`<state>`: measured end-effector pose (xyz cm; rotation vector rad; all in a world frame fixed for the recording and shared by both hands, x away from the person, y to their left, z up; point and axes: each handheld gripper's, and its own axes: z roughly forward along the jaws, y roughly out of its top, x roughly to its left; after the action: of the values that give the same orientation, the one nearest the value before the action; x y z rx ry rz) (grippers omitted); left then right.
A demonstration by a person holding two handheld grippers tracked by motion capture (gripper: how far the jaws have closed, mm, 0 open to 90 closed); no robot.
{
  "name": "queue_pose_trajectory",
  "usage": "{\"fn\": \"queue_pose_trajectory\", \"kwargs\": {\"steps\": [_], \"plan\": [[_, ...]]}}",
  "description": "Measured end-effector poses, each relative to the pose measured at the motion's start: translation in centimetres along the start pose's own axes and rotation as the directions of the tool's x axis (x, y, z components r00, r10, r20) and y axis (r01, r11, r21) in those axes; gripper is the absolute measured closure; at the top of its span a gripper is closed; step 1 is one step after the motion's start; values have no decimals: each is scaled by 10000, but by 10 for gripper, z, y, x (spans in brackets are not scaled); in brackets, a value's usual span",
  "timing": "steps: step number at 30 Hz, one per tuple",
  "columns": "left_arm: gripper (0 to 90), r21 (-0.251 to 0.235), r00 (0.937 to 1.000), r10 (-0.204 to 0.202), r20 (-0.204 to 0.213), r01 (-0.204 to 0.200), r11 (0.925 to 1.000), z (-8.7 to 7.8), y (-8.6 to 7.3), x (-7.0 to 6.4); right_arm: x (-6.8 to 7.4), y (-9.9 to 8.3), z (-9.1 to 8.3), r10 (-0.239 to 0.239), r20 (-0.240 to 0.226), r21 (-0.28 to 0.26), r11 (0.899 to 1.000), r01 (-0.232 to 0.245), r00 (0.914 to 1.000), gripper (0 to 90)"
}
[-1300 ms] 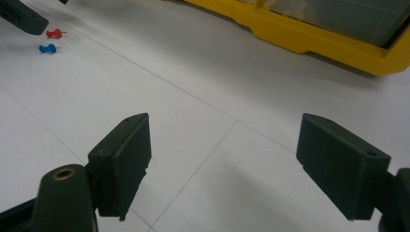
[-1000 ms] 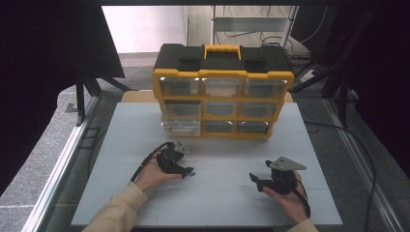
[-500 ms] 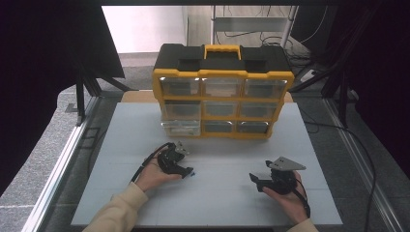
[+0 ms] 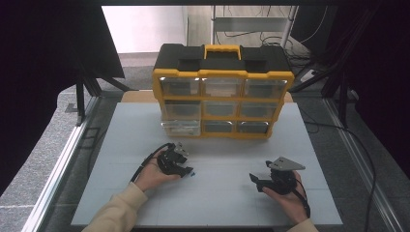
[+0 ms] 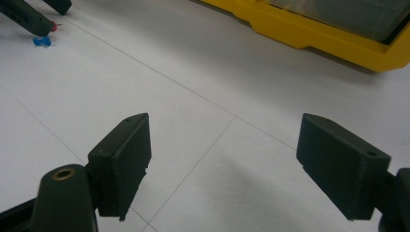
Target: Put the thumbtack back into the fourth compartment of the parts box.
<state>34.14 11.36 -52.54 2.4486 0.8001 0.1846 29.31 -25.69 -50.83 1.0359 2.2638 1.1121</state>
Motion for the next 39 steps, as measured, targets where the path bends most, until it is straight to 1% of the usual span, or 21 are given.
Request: {"fn": "queue_pose_trajectory", "kwargs": {"steps": [4, 7, 10, 13, 14, 18, 19, 21, 28, 39], "plan": [[543, -15, 10000, -11, 27, 11, 10000, 0, 0, 0, 0, 0, 0, -32, -15, 28, 10000, 32, 10000, 198], [594, -39, 10000, -19, -4, 18, 10000, 0, 0, -1, 0, 0, 1, -34, -6, 46, 10000, 34, 10000, 198], [619, -78, 10000, -17, -8, 17, 10000, 0, 0, -2, 0, 0, 1, -39, -10, 58, 10000, 39, 10000, 198], [700, -102, 10000, 33, 18, -33, 9999, 0, 0, -3, 0, 0, 1, -30, -6, 122, 9999, 30, 10000, 198], [700, -109, 10000, 36, 27, -36, 9999, 0, 0, -3, 0, 0, 1, -30, -6, 122, 9999, 30, 10000, 198], [782, -105, 9999, 82, 131, -81, 9999, 0, 0, -4, 0, -1, 2, -34, 11, 181, 9998, 34, 10000, 198], [782, -100, 9998, 87, 151, -85, 9999, 0, 0, -4, 0, -1, 2, -34, 11, 181, 9998, 34, 10000, 198], [811, -114, 9998, 73, 177, -71, 9999, 0, 0, -4, 0, -1, 2, -44, 8, 188, 9998, 44, 10000, 198], [823, -128, 9998, 35, 214, -33, 9999, 0, 0, -4, 1, -1, 2, -57, 18, 246, 9997, 56, 10000, 197], [828, -124, 9997, 143, 193, -141, 9998, 0, 0, -4, 1, -1, 3, -52, 19, 295, 9996, 52, 10000, 195]]}}
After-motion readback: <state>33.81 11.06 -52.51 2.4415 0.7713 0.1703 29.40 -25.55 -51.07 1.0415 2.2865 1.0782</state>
